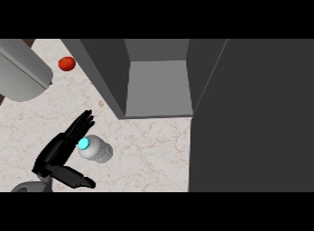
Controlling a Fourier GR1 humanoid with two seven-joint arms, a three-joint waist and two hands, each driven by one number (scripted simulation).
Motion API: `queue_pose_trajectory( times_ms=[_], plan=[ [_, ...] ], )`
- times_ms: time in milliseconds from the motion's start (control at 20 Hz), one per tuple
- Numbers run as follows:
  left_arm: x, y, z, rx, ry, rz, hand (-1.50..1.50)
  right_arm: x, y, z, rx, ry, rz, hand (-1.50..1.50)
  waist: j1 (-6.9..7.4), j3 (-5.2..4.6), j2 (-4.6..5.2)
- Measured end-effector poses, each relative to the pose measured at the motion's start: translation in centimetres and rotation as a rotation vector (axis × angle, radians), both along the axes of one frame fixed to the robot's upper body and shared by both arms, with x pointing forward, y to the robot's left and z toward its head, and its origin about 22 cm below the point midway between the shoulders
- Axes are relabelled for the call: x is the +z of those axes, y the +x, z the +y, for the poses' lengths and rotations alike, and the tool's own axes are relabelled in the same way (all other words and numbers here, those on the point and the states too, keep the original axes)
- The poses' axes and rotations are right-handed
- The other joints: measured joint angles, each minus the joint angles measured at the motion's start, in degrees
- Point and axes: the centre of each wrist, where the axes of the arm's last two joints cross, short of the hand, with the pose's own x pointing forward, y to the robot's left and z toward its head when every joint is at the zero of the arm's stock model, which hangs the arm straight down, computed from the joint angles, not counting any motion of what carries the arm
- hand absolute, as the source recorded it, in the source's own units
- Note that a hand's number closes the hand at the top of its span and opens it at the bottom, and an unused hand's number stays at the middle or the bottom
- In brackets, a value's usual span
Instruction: Pick up the bottled water, place it into the cabinet and close the cabinet
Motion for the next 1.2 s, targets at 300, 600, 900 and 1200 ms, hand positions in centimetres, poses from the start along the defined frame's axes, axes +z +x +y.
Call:
queue_pose_trajectory(
  times_ms=[300, 600, 900, 1200],
  plan=[
    [-3.2, 0.0, 0.0, 0.028, 0.01, 0.011, -1.5, -0.4, -0.9, -0.1, 0.02, 0.027, 0.004, -1.5, -0.02, -0.03, 0.06],
    [-5.8, 0.4, -0.1, 0.035, -0.073, 0.039, -1.5, -0.6, -1.2, -0.2, 0.023, 0.043, -0.001, -1.5, 0.02, -0.07, 0.2],
    [-7.4, 0.6, -0.3, -0.023, -0.15, 0.058, -1.5, -0.5, -1.6, -0.8, 0.021, 0.037, 0.002, -1.5, 0.08, -0.07, 0.21],
    [-8.5, 0.7, -1.1, -0.019, -0.22, 0.088, 1.5, -0.6, -2.2, -1.1, 0.012, 0.043, 0.002, -1.5, 0.22, -0.06, 0.15]
  ],
)
